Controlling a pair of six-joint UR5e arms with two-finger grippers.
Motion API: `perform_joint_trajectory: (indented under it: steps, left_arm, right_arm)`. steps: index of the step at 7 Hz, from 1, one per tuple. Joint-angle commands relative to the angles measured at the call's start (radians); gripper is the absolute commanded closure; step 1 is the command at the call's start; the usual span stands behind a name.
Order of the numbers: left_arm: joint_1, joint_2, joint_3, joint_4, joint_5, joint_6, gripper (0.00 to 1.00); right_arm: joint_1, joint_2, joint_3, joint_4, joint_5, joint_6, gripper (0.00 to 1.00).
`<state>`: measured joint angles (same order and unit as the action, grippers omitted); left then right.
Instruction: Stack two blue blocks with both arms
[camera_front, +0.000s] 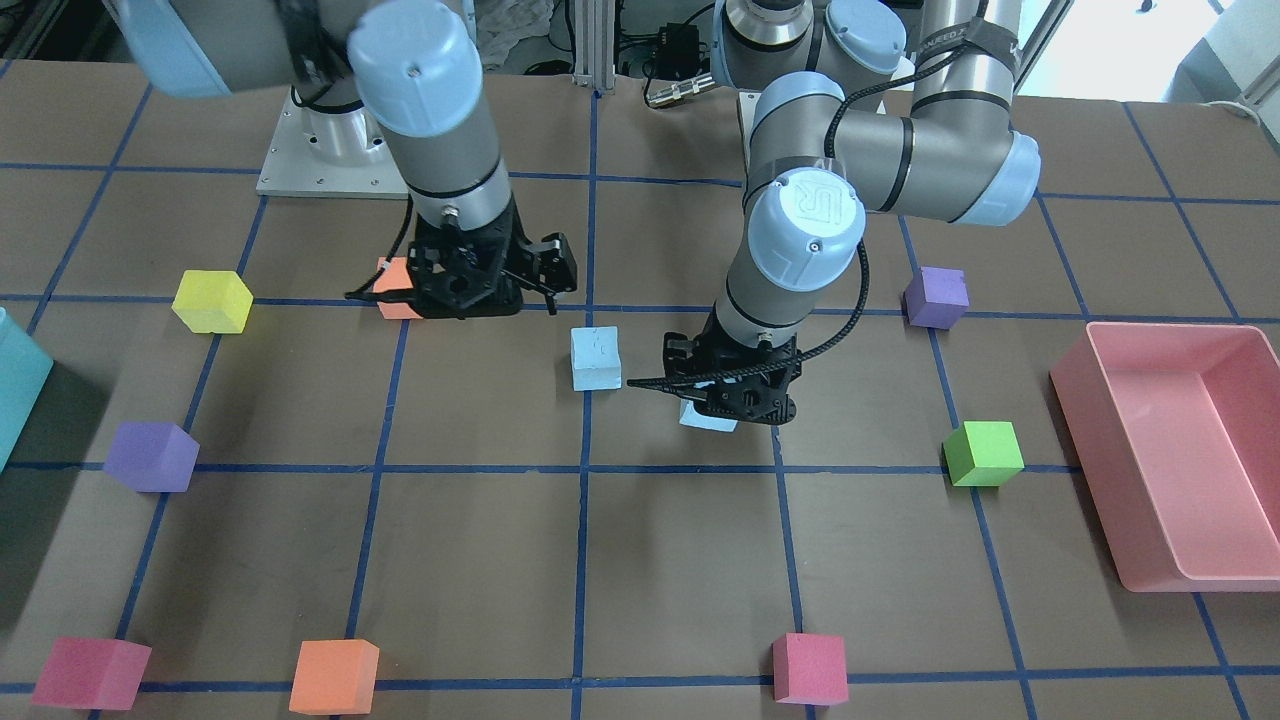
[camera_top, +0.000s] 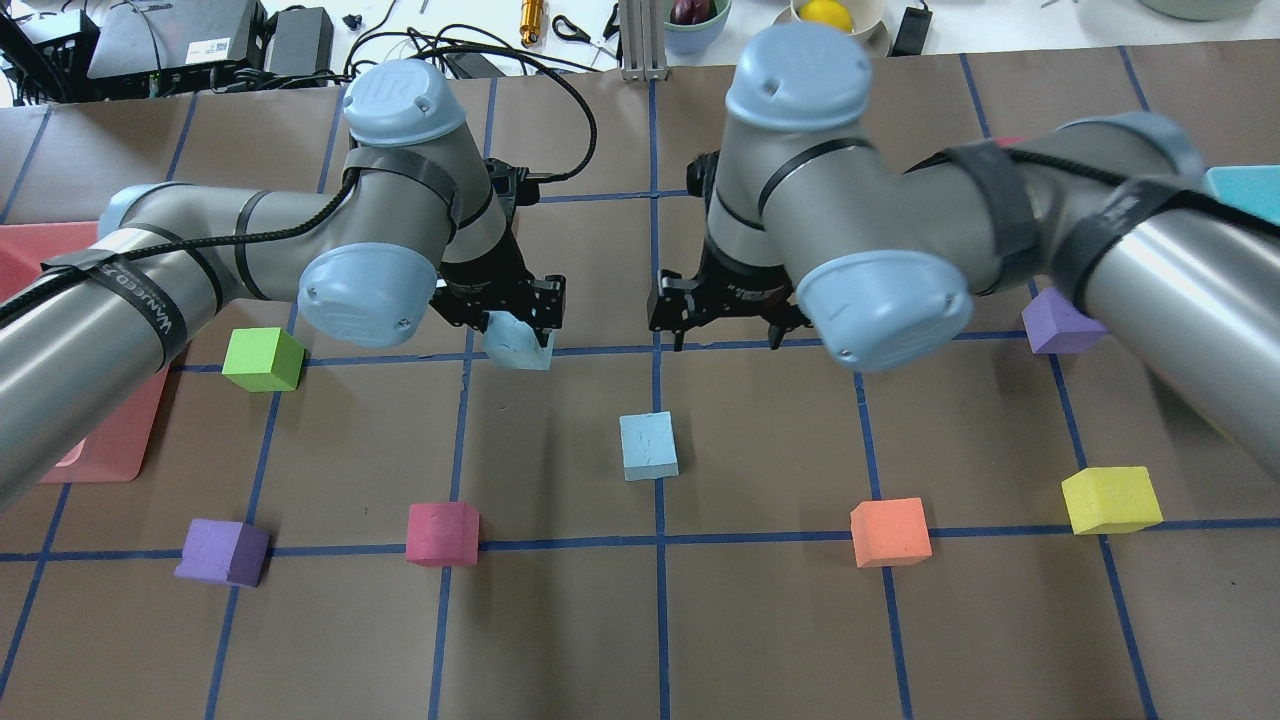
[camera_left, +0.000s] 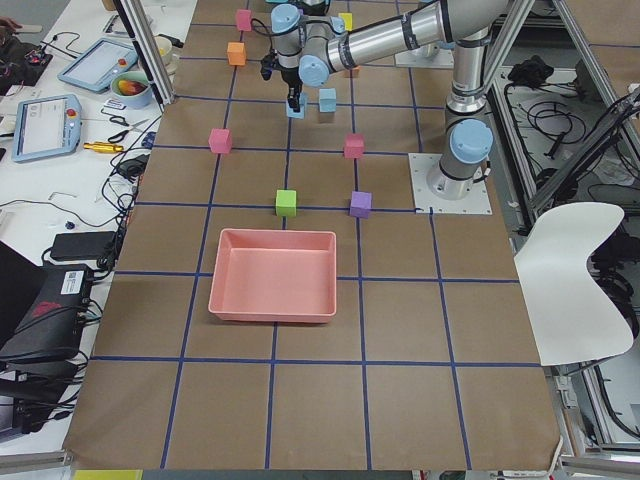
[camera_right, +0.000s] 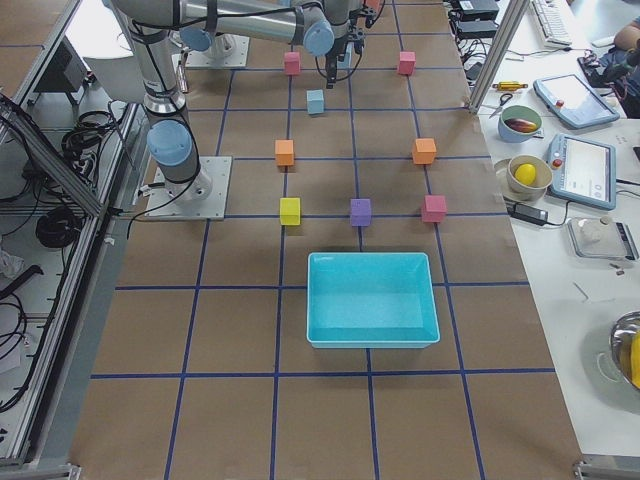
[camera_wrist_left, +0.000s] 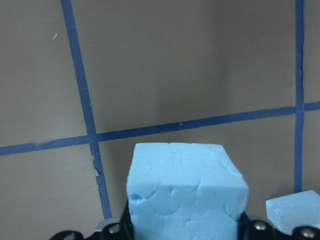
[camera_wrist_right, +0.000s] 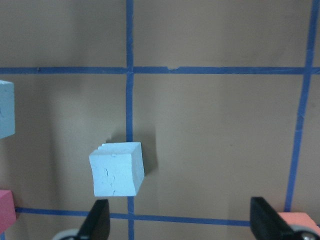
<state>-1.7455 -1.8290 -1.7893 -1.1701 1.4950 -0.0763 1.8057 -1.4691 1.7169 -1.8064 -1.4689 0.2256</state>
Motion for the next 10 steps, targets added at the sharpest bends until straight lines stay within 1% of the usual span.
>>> perform_joint_trajectory:
  steps: [1,2,3,4,5,6,8,9,10]
  left_arm:
    - [-0.110,0.016,-0.013,0.003,-0.012,-0.124,0.99]
    - [-0.149,-0.005,-0.004,0.012,-0.012,-0.232,0.99]
    - [-0.188,-0.015,-0.002,0.021,-0.010,-0.300,0.99]
    - [-0.213,-0.015,-0.015,0.023,-0.007,-0.319,1.00]
    - [-0.218,-0.021,-0.013,0.021,-0.010,-0.397,1.00]
    - [-0.224,-0.019,-0.013,0.021,-0.010,-0.402,1.00]
    - [-0.241,-0.027,-0.025,0.023,-0.009,-0.402,0.99]
    - [-0.250,-0.029,-0.031,0.021,-0.007,-0.402,0.97]
    - [-0.252,-0.036,-0.030,0.023,-0.009,-0.402,0.91]
  right_arm:
    - [-0.158,-0.048,-0.153,0.177,-0.016,-0.160,0.00]
    - [-0.166,-0.040,-0.207,0.177,-0.021,-0.187,0.00]
    - [-0.166,-0.037,-0.206,0.164,-0.022,-0.189,0.00]
    - [-0.174,-0.039,-0.204,0.177,-0.024,-0.193,0.00]
    - [-0.168,-0.037,-0.204,0.179,-0.024,-0.193,0.00]
    - [-0.169,-0.036,-0.204,0.180,-0.025,-0.193,0.00]
    - [-0.166,-0.036,-0.206,0.177,-0.080,-0.196,0.00]
    - [-0.164,-0.037,-0.204,0.179,-0.083,-0.213,0.00]
    - [-0.164,-0.037,-0.203,0.179,-0.082,-0.251,0.00]
